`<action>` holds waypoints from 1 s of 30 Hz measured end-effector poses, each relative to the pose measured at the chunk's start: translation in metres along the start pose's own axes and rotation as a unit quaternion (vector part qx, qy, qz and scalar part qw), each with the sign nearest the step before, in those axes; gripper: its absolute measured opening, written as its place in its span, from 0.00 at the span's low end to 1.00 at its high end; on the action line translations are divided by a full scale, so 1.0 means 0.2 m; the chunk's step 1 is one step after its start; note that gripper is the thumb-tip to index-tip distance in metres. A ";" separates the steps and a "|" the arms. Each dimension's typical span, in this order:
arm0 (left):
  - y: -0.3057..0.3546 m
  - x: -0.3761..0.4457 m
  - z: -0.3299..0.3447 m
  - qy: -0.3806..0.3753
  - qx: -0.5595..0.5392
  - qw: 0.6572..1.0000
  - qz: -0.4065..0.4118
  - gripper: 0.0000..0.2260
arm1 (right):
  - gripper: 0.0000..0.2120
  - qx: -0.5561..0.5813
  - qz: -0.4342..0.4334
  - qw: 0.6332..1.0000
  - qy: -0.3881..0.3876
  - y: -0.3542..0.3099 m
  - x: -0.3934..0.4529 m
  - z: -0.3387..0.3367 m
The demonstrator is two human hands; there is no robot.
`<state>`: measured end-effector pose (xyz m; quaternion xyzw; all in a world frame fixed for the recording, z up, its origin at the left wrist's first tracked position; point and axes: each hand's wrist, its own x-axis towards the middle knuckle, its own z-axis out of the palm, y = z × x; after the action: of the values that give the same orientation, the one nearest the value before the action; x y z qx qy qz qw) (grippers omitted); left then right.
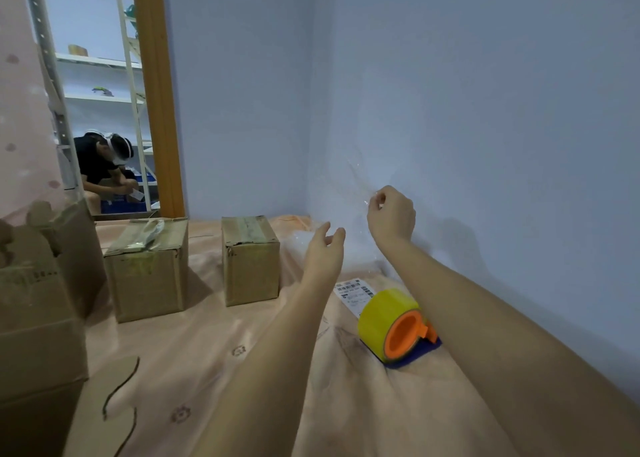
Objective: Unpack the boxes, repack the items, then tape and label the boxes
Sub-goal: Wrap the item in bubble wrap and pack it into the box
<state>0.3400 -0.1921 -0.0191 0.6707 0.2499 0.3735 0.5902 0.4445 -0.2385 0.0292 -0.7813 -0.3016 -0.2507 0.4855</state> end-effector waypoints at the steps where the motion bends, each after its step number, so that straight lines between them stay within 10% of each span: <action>1: 0.03 -0.01 0.01 -0.003 -0.022 1.000 0.002 0.24 | 0.08 0.009 -0.016 1.000 0.006 -0.01 0.00 -0.03; 13: 0.33 -0.12 0.06 -0.054 -0.209 0.975 -0.060 0.39 | 0.05 0.057 -0.105 0.989 -0.084 -0.04 -0.21 -0.33; 20: 0.35 -0.19 0.07 0.042 -0.153 0.986 -0.047 0.12 | 0.10 0.112 -0.115 0.965 -0.205 0.00 -0.28 -0.41; 24: 0.39 -0.28 0.00 0.052 -0.194 0.980 -0.004 0.14 | 0.14 0.209 0.013 0.969 -0.131 0.03 -0.25 -0.52; 30: 0.52 -0.53 -0.11 0.045 -0.263 0.962 0.062 0.12 | 0.27 0.261 0.179 0.923 -0.218 -0.01 -0.23 -0.72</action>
<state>0.2485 -0.2785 0.0613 0.4886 0.1269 0.4917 0.7095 0.3965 -0.3791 0.0567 -0.7032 -0.3102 0.1042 0.6313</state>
